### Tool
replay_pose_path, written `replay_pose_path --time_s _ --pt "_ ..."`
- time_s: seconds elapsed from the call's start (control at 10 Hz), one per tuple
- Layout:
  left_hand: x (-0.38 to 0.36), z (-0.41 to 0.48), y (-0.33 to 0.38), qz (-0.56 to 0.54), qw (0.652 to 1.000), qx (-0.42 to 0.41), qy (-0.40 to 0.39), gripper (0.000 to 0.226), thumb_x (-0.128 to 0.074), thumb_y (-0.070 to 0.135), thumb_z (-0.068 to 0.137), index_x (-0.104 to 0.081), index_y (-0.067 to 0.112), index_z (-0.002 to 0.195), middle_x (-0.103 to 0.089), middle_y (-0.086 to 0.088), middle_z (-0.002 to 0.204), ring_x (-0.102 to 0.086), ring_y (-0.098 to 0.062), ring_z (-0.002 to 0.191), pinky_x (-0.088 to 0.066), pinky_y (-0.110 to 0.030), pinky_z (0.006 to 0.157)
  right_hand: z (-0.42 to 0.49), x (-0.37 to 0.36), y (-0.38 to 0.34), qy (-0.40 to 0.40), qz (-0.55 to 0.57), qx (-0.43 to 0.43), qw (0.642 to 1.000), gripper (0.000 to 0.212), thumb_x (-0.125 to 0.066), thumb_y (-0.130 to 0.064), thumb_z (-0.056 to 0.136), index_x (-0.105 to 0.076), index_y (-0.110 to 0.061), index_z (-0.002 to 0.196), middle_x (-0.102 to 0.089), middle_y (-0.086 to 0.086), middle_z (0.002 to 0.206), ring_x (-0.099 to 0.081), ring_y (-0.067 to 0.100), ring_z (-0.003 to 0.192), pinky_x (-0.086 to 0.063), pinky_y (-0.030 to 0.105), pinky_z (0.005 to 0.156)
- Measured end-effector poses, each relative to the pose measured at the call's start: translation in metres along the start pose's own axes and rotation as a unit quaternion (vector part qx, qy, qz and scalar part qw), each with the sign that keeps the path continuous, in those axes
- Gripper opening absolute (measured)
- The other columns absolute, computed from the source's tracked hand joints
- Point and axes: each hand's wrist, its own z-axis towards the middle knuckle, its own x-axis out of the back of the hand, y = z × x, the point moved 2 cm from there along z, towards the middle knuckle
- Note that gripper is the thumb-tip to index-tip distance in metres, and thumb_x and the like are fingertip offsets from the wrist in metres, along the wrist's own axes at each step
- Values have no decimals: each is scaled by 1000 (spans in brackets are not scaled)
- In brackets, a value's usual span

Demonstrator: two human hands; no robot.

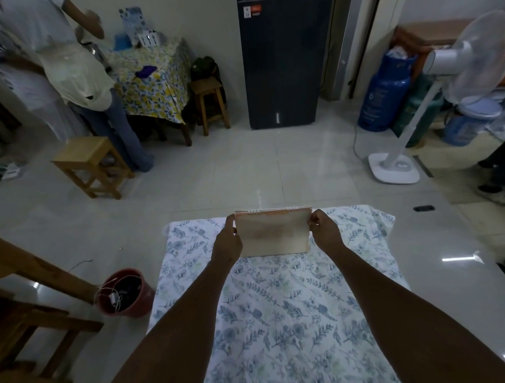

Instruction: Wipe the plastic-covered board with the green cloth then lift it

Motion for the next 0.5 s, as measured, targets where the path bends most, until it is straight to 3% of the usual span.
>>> replay_pose_path --time_s 0.1,0.2,0.3,0.4,0.5 --pt "6 -2 -1 1 1000 13 4 55 -42 -7 87 -38 16 136 -55 -15 134 -54 -28 120 -48 -33 88 -3 2 -7 1 37 -30 999 14 -55 -6 89 -58 -8 102 -62 1 97 -59 21 93 -37 26 70" --pt "15 -3 2 7 999 31 12 60 -39 -10 84 -36 10 140 -41 -14 148 -40 -28 135 -39 -38 109 -4 7 -14 31 46 -32 998 22 -54 -5 89 -56 -6 111 -64 7 107 -60 24 100 -38 26 78" --pt "37 -5 16 59 998 -4 17 60 -38 -5 86 -32 10 144 -33 -10 155 -29 -24 143 -26 -39 119 -9 22 -33 76 16 44 996 33 -47 -5 92 -55 -10 124 -61 9 128 -56 25 118 -41 29 97" --pt "56 -3 39 100 992 -62 34 55 -38 -1 91 -31 8 145 -32 -13 154 -28 -26 143 -24 -39 119 -6 37 -65 110 -21 126 986 38 -44 -7 93 -54 -13 129 -58 7 134 -54 22 123 -34 26 105" --pt "88 1 86 165 974 -143 60 47 -40 18 99 -30 6 144 -32 -15 154 -26 -32 143 -27 -45 116 -1 60 -119 77 -129 210 966 41 -41 -10 97 -47 -12 137 -48 9 145 -41 25 135 -26 40 113"
